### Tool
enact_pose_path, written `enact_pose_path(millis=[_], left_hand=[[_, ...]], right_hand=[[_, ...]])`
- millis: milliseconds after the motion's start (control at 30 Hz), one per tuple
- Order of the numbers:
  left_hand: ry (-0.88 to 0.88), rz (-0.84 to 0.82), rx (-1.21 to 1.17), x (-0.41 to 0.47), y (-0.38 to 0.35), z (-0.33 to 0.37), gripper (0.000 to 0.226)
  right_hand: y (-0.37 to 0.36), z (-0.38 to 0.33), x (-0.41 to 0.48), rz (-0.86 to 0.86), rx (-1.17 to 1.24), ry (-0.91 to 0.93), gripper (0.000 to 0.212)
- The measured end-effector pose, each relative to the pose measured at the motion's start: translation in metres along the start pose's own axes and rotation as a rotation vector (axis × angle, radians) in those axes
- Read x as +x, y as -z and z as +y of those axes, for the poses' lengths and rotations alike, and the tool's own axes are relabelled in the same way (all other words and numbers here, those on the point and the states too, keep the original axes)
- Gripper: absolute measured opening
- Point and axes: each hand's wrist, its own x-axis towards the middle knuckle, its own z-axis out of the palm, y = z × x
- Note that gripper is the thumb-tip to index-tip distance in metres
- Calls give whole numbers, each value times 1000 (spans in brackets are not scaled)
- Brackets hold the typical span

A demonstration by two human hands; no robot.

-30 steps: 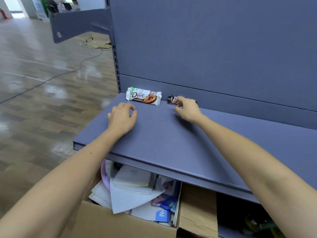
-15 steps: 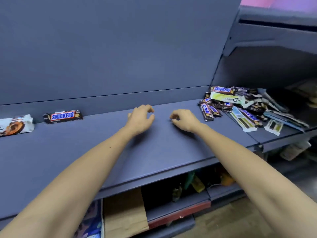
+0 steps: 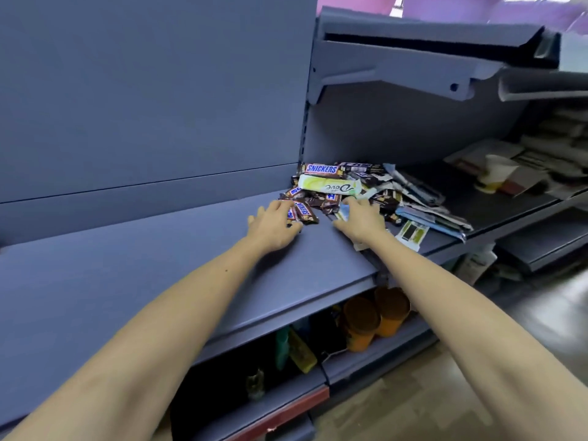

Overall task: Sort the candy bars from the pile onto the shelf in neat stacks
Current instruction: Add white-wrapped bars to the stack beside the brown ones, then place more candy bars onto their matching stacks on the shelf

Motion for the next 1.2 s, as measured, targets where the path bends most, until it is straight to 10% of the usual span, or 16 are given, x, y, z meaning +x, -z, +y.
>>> enact_pose_path(millis=[333, 733, 1000, 1200], left_hand=[[23, 42, 67, 24, -27, 11, 43], [117, 167, -144, 18, -12, -22, 13], [71, 274, -197, -11, 18, -77, 18], [110, 321, -207, -42, 41, -124, 11]], right_hand=[[4, 0, 14, -27, -232, 174, 36], [2, -32, 14, -174, 119, -131, 61], [1, -78, -7, -119, 510, -29, 18], [-11, -155, -37, -156, 595, 149, 36]])
